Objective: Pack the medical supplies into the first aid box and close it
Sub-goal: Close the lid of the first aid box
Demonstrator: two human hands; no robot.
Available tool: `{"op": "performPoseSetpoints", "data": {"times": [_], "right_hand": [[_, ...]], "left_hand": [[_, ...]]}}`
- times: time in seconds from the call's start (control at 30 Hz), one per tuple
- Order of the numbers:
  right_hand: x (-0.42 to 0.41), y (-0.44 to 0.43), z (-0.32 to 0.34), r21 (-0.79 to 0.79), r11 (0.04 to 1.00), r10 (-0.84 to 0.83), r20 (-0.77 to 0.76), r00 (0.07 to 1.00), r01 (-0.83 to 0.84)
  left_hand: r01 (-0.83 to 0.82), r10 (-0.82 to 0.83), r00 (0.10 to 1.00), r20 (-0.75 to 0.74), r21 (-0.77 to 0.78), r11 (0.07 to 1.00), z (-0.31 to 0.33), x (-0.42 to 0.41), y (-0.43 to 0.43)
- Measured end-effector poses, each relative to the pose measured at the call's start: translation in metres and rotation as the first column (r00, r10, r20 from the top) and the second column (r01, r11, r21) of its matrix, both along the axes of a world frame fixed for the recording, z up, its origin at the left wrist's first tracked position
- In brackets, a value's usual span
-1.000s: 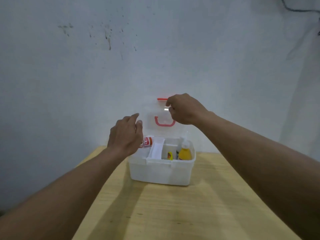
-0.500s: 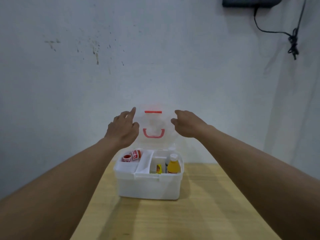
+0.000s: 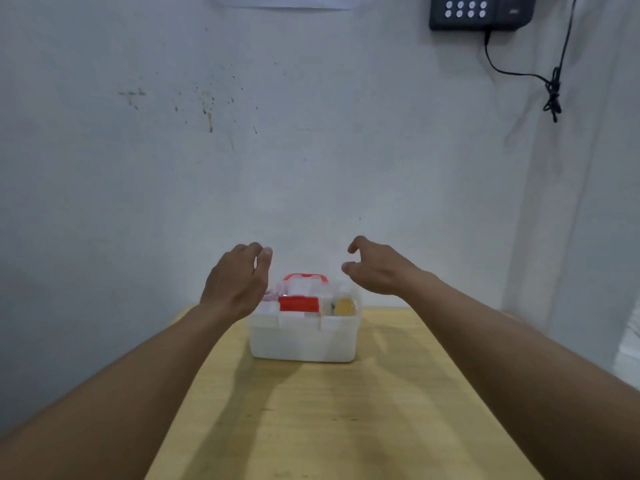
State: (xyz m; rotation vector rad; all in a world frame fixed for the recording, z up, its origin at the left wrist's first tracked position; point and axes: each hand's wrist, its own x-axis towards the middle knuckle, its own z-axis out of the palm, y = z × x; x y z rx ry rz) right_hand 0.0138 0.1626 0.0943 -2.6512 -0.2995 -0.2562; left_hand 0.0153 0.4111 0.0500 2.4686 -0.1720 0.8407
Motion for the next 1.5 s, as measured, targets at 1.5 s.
{"op": "performPoseSetpoints", "data": {"times": [1.5], "right_hand": [[-0.028, 0.007, -0.107, 0.314, 0.949, -0.01, -0.002, 1.0, 0.011]], "left_hand": [[0.18, -0.216, 0.971, -0.099, -0.291, 0.94, -0.087, -0.013, -0.008]]}}
